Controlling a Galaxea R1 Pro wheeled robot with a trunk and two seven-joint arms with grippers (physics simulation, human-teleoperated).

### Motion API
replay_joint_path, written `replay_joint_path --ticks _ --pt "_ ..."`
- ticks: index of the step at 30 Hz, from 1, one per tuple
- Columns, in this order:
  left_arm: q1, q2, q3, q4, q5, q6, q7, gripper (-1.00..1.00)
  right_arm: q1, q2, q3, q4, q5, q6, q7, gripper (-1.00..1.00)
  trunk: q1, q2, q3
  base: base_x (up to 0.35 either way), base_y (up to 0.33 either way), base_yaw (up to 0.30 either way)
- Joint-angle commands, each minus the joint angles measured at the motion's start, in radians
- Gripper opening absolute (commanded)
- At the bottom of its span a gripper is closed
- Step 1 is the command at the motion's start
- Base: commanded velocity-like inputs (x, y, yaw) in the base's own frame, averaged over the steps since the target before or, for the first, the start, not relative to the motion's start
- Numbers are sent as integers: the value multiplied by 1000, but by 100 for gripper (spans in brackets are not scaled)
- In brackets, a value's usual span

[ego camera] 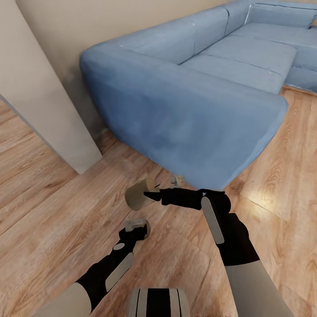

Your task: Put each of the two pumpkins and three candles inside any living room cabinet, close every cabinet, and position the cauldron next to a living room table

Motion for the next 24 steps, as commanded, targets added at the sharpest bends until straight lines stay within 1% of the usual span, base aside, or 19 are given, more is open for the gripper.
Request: replay_joint_path --ticks 1,3,6,9,13,16,18,21,24 --pt "1 0 -2 -2 -9 0 0 100 0 0 0 0 -3 0 0 -100 0 0 -4 0 0 0" --pt "0 0 -4 -2 -19 0 0 100 0 0 -1 0 -3 0 0 -100 1 -1 -12 0 0 0" --pt "0 0 -5 -3 -25 0 0 100 0 -1 0 0 -3 0 0 -100 1 -1 -12 0 0 0" --pt "1 0 -6 -3 -26 0 0 100 0 -1 0 0 -3 0 0 -100 3 -1 -23 0 0 0" --pt "1 -1 -6 -4 -26 0 0 100 0 -1 0 0 -3 0 0 -100 3 -1 -23 0 0 0" --pt "1 -2 -7 -4 -26 0 0 100 0 0 0 0 -3 0 0 -100 4 -2 -35 0 0 0" --pt "1 -2 -7 -4 -26 0 0 100 0 0 0 0 -3 0 0 -100 4 -2 -35 0 0 0" --pt "1 -2 -7 -4 -26 0 0 100 0 0 0 0 -3 0 1 -100 5 -3 -47 0 0 0" --pt "1 -2 -7 -5 -26 0 0 100 0 -1 -2 0 -4 0 3 -100 5 -3 -47 0 0 0"
